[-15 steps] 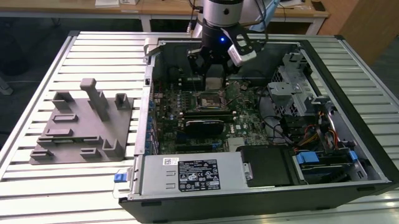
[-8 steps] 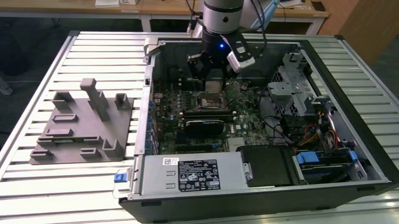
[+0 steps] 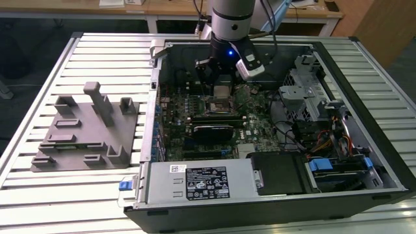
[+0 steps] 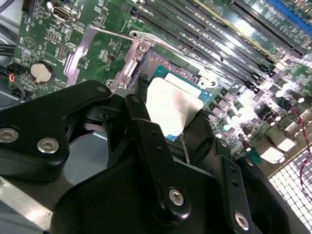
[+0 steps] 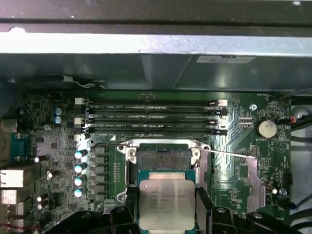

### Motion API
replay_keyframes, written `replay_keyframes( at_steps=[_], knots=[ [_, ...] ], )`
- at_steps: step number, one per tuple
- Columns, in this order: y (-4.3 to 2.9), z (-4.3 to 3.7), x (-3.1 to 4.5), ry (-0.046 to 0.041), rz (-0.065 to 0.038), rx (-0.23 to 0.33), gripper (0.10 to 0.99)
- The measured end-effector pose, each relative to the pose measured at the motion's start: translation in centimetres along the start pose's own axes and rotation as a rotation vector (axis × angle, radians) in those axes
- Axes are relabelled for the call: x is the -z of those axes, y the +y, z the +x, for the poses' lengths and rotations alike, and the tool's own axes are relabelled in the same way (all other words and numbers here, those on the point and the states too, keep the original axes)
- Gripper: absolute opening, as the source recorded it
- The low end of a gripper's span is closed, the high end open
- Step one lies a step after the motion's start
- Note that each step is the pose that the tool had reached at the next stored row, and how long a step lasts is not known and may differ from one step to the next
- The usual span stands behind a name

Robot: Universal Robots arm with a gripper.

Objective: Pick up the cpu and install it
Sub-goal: 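Pick up the cpu and move it towards the insertion slot, then place the cpu into insertion slot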

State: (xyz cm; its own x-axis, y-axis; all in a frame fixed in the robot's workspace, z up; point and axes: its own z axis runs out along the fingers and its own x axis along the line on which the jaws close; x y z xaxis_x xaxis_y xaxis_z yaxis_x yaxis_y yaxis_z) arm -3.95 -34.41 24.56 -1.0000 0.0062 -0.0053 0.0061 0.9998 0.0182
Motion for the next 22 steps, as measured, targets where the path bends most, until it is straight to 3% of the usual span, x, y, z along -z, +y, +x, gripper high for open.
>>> replay_keyframes(
  at_steps=[2, 18, 22],
  knots=[
    [-0.1, 0.0, -0.26, -0.0001, -0.005, 0.0, 0.545],
    [-0.11, 0.0, -0.36, 0.0, -0.005, 0.0, 0.545],
    [-0.11, 0.0, -0.37, -0.0011, -0.005, -0.053, 0.545]
  ],
)
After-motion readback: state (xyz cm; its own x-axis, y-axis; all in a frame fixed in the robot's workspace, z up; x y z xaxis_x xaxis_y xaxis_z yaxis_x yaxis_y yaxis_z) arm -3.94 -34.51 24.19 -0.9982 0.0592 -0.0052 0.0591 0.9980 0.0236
